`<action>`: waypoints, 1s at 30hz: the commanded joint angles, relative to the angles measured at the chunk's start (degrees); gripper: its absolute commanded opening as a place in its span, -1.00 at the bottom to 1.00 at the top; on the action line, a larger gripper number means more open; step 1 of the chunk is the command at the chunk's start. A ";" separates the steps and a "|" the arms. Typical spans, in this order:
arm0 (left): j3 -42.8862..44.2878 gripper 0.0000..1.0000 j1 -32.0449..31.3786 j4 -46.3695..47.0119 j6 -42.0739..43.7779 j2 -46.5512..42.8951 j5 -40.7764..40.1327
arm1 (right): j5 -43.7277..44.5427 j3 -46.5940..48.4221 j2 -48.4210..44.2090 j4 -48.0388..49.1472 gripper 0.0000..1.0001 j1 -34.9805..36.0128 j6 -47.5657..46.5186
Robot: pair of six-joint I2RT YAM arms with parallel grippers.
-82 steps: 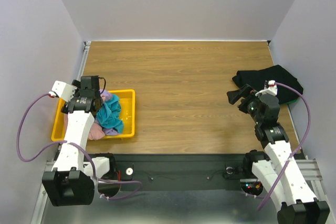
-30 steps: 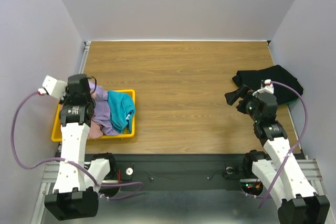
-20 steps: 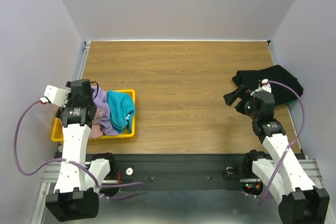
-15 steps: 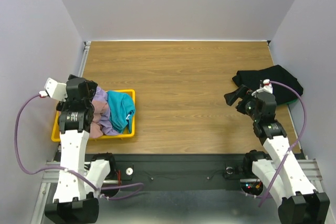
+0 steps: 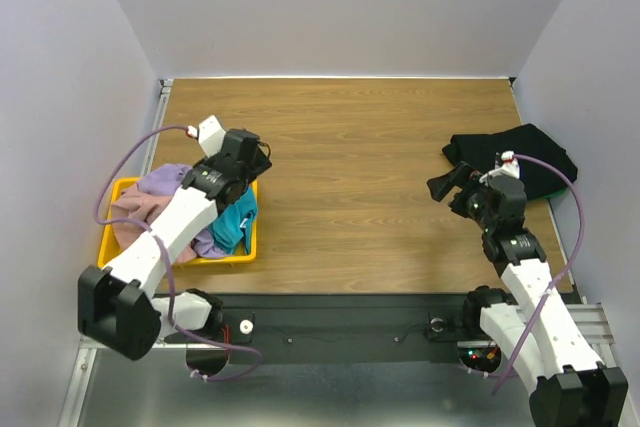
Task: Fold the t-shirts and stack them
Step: Grab the tshirt from the pile
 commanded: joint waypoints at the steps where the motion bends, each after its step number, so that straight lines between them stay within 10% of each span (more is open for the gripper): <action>1: -4.46 0.97 -0.27 -7.17 -7.15 2.49 -6.25 | 0.51 1.35 0.75 1.51 1.00 -0.27 -0.91; 11: -9.74 0.90 1.04 -5.78 -11.93 10.67 -10.22 | 0.60 1.61 3.04 1.51 1.00 -0.18 -0.91; 14: -9.31 0.02 1.57 -4.80 -11.05 11.46 -9.08 | 0.60 1.61 2.86 1.51 1.00 -0.27 -0.91; 15: -8.96 -0.99 1.57 -5.50 -11.31 11.03 -9.07 | 0.60 1.53 2.86 1.51 1.00 -0.27 -0.91; 30: 9.22 -1.00 1.57 6.62 4.32 -19.91 -7.85 | -0.28 1.70 1.81 1.51 1.00 -0.27 -1.00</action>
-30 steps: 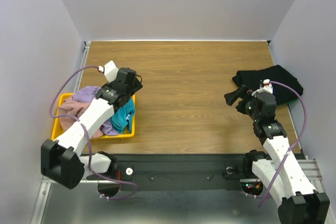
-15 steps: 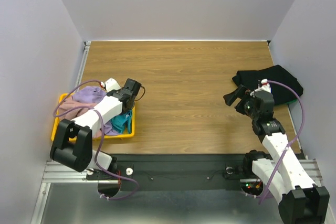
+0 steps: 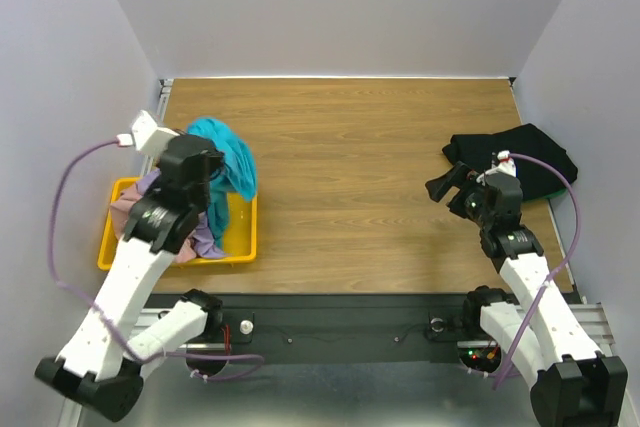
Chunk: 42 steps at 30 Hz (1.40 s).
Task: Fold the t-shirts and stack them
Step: Move the tshirt to the center of the board
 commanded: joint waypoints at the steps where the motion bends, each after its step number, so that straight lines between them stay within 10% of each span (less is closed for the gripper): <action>1: 10.64 -1.00 0.28 7.73 7.60 -3.08 -0.18 | -0.35 1.70 -1.60 1.51 1.00 -0.18 -0.82; 11: 34.65 -1.00 -2.26 14.84 17.37 11.83 23.19 | -0.17 1.88 -4.33 1.42 1.00 -0.18 -1.26; 20: 55.23 -1.00 -22.10 15.21 23.70 31.18 28.47 | 3.95 2.40 -4.95 0.46 1.00 -0.27 -2.14; 28: 52.26 -1.00 -25.56 18.55 21.68 33.22 22.09 | 14.14 5.83 -7.40 -6.83 1.00 -0.27 -0.73; 32: 37.20 -1.00 -18.13 19.15 15.54 31.29 18.71 | 17.23 7.24 -9.95 -10.17 1.00 -0.27 -0.03; 35: 26.46 0.82 -10.72 19.44 12.45 33.03 22.24 | 16.97 7.50 -10.14 -11.31 1.00 -0.18 -0.03; 42: 14.74 0.97 -5.17 10.98 12.10 36.83 17.24 | 12.67 7.94 -2.50 -11.93 1.00 -0.27 -0.73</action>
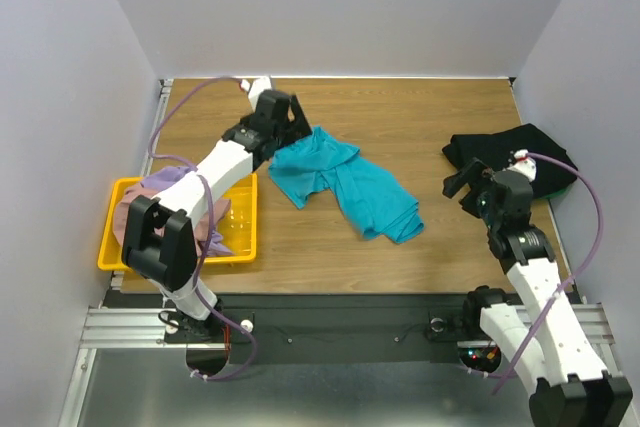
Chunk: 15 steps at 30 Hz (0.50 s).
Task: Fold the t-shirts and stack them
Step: Move the tshirt to the center of the board, then flatten the tshirt out
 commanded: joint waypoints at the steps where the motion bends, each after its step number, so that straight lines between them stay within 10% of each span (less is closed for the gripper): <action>1: -8.60 0.97 -0.47 -3.26 -1.61 -3.13 -5.05 | -2.92 1.67 4.74 -0.88 1.00 -0.27 0.05; 8: -19.19 0.97 -0.47 1.05 -1.79 -8.50 -5.58 | -14.96 0.44 12.74 2.36 1.00 1.57 -0.39; 15: -20.86 0.96 -0.73 1.66 -0.90 -3.67 1.26 | -5.34 3.24 21.26 3.61 1.00 23.17 2.07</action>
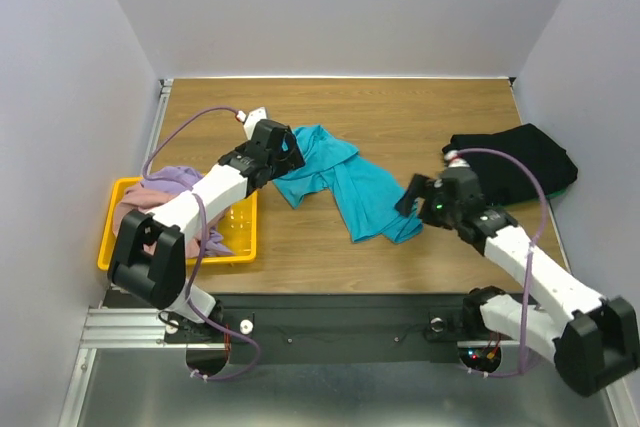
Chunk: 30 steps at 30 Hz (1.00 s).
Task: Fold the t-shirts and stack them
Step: Flatten the tshirt out
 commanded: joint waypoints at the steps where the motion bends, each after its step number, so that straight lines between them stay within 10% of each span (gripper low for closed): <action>1: -2.00 0.96 -0.49 2.14 0.25 1.62 2.53 | 6.08 4.01 5.34 3.00 1.00 11.60 1.49; 10: -5.86 0.96 -0.67 3.02 -1.24 -0.92 2.36 | 19.88 16.74 30.11 3.87 1.00 33.05 2.72; 22: -6.92 0.96 -0.67 2.41 -1.24 -1.54 1.39 | 26.57 21.25 42.62 3.70 0.66 36.41 3.06; 26: -7.45 0.96 -0.67 2.32 -1.42 -1.80 1.47 | 28.68 19.14 43.24 3.17 0.17 36.41 5.26; 30: -8.15 0.96 -0.67 2.58 -2.03 -1.80 2.44 | 34.20 17.91 41.66 1.07 -0.76 36.41 7.64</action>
